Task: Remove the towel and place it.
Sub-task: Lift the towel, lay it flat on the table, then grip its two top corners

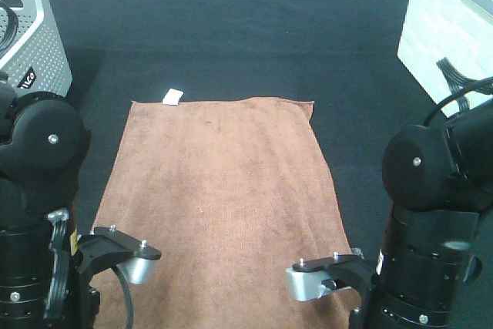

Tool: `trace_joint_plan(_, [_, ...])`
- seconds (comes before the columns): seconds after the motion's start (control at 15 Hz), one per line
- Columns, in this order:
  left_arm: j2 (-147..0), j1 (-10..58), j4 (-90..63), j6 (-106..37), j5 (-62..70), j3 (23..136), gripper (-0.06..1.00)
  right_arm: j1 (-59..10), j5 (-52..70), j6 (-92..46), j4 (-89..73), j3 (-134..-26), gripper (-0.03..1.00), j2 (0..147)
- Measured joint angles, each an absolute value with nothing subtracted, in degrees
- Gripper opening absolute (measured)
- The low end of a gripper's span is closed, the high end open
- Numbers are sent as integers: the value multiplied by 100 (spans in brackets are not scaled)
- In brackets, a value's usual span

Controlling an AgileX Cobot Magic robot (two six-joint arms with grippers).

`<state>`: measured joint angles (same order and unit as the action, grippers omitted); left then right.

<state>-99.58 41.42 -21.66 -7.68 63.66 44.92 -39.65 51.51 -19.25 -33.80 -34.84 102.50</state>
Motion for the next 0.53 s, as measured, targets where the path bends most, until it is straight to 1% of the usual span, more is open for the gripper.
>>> trace_joint_plan(0.07, [-9958, 4142, -2240, -768, 6354, 4492, 21, -3965, 5151, -2000, -3518, -3484, 10, 10250])
trace_joint_plan(0.13, [-9958, 4142, -2326, -768, 6314, 4492, 34, -3965, 5157, -2028, -3638, -3484, 21, 10250])
trace_joint_plan(0.27, [-9958, 4142, -2366, -665, 6268, 4492, 59, -3965, 5157, -2028, -3787, -3484, 48, 10250])
trace_joint_plan(0.33, [-9958, 4142, -2372, -619, 6268, 4492, 68, -3965, 5168, -2023, -3782, -3484, 61, 10239])
trace_joint_plan(0.4, [-9958, 4142, -2389, -613, 6280, 4492, 73, -3965, 5168, -2023, -3759, -3484, 68, 10181])
trace_joint_plan(0.53, [-9958, 4142, -2389, -596, 6291, 4492, 75, -3965, 5168, -2017, -3661, -3478, 72, 9872])
